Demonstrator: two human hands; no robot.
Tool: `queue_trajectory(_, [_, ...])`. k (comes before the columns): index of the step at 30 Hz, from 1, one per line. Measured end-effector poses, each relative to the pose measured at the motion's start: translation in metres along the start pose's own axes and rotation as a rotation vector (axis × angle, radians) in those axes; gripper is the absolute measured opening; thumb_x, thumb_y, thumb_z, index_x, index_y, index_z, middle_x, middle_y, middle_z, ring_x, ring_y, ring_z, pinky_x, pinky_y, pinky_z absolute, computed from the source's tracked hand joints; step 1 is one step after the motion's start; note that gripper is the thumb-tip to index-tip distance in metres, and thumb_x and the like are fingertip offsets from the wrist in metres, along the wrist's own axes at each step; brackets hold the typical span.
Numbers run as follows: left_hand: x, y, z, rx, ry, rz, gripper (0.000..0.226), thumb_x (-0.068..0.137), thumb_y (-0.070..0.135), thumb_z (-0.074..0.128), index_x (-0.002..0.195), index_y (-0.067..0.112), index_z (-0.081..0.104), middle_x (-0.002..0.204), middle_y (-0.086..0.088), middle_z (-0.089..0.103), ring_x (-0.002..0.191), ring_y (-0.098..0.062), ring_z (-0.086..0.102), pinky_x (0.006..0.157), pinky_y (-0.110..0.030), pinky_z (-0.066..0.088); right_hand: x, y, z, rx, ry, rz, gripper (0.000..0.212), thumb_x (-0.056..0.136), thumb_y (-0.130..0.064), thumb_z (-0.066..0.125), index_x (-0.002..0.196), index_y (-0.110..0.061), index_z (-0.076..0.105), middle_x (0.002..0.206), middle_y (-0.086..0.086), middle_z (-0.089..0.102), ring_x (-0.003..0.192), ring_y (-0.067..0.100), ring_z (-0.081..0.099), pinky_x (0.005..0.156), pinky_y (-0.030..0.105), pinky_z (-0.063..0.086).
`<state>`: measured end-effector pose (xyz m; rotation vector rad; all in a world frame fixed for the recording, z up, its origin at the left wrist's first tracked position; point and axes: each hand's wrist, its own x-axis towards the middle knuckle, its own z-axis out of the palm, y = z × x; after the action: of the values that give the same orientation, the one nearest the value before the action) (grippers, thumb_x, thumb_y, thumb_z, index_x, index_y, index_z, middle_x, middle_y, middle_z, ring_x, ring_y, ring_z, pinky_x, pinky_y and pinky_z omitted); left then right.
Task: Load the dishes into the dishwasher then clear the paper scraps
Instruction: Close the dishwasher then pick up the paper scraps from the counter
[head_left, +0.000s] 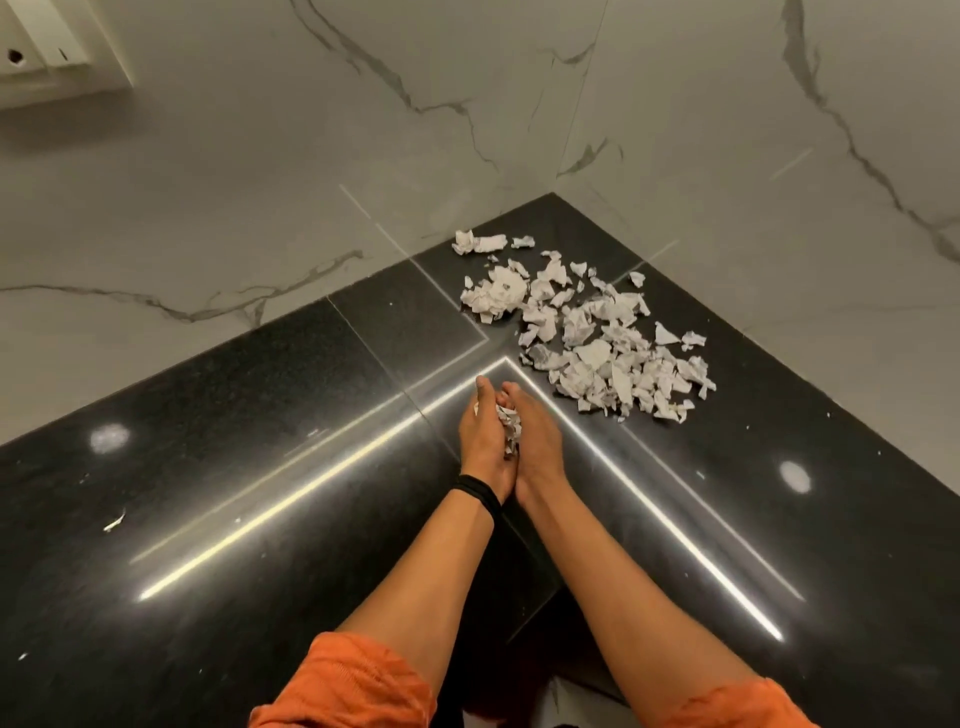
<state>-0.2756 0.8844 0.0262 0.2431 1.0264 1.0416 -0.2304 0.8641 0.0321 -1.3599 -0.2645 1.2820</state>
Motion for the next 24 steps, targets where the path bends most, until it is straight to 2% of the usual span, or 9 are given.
queue_trajectory(2, [-0.013, -0.009, -0.007, 0.022, 0.012, 0.021, 0.037, 0.1, 0.046, 0.055, 0.092, 0.012, 0.064, 0.085, -0.01, 0.068, 0.08, -0.023, 0.068, 0.081, -0.042, 0.058, -0.017, 0.005, -0.006, 0.025, 0.044, -0.023, 0.019, 0.093, -0.021, 0.072, 0.107, -0.009, 0.076, 0.099, 0.008, 0.078, 0.094, 0.018, 0.075, 0.075, 0.026, 0.058])
queue_trajectory(5, [-0.032, -0.021, -0.015, 0.029, 0.028, 0.062, 0.038, 0.1, 0.046, 0.053, 0.097, 0.011, 0.065, 0.082, -0.007, 0.067, 0.076, -0.019, 0.067, 0.074, -0.036, 0.057, -0.037, 0.013, -0.018, -0.02, 0.029, -0.07, 0.015, 0.094, -0.019, 0.071, 0.107, -0.012, 0.076, 0.1, 0.006, 0.078, 0.096, 0.018, 0.074, 0.078, 0.027, 0.058])
queue_trajectory(9, [-0.069, -0.043, -0.017, 0.092, 0.041, 0.12, 0.038, 0.101, 0.046, 0.051, 0.097, 0.011, 0.066, 0.078, -0.003, 0.069, 0.074, -0.015, 0.067, 0.073, -0.033, 0.057, -0.067, 0.019, -0.043, -0.09, 0.001, -0.135, 0.019, 0.098, -0.02, 0.066, 0.114, -0.015, 0.073, 0.104, 0.002, 0.077, 0.1, 0.014, 0.073, 0.077, 0.021, 0.057])
queue_trajectory(14, [-0.124, -0.078, -0.025, 0.163, 0.088, 0.172, 0.042, 0.101, 0.049, 0.051, 0.095, 0.011, 0.069, 0.083, -0.006, 0.071, 0.08, -0.02, 0.069, 0.082, -0.039, 0.058, -0.11, 0.035, -0.087, -0.174, -0.056, -0.168, 0.033, 0.101, -0.026, 0.06, 0.133, -0.017, 0.064, 0.123, -0.001, 0.07, 0.113, 0.01, 0.067, 0.097, 0.027, 0.055])
queue_trajectory(16, [-0.147, -0.098, -0.032, 0.205, 0.124, 0.197, 0.044, 0.102, 0.049, 0.049, 0.095, 0.009, 0.068, 0.083, -0.006, 0.07, 0.079, -0.019, 0.068, 0.078, -0.036, 0.058, -0.13, 0.044, -0.106, -0.213, -0.07, -0.177, 0.032, 0.102, -0.025, 0.059, 0.133, -0.016, 0.063, 0.124, -0.001, 0.069, 0.113, 0.008, 0.065, 0.094, 0.02, 0.053])
queue_trajectory(19, [-0.182, -0.129, -0.043, 0.249, 0.151, 0.231, 0.043, 0.104, 0.046, 0.046, 0.093, 0.009, 0.066, 0.08, -0.004, 0.067, 0.076, -0.016, 0.065, 0.072, -0.03, 0.055, -0.163, 0.059, -0.142, -0.222, -0.086, -0.205, 0.022, 0.103, -0.025, 0.057, 0.121, -0.02, 0.068, 0.109, -0.008, 0.073, 0.106, 0.002, 0.067, 0.084, 0.013, 0.052])
queue_trajectory(21, [-0.204, -0.15, -0.051, 0.244, 0.156, 0.233, 0.043, 0.104, 0.046, 0.045, 0.091, 0.01, 0.065, 0.078, -0.003, 0.065, 0.073, -0.015, 0.064, 0.067, -0.027, 0.055, -0.18, 0.072, -0.162, -0.245, -0.1, -0.209, 0.023, 0.103, -0.026, 0.057, 0.121, -0.02, 0.069, 0.105, -0.011, 0.072, 0.106, 0.001, 0.067, 0.089, 0.016, 0.052])
queue_trajectory(24, [-0.234, -0.177, -0.067, 0.235, 0.207, 0.189, 0.045, 0.104, 0.048, 0.045, 0.085, 0.012, 0.066, 0.074, 0.0, 0.067, 0.068, -0.013, 0.065, 0.063, -0.025, 0.052, -0.205, 0.095, -0.186, -0.275, -0.09, -0.173, 0.03, 0.102, -0.029, 0.06, 0.127, -0.016, 0.068, 0.112, -0.004, 0.074, 0.111, 0.008, 0.068, 0.102, 0.03, 0.052])
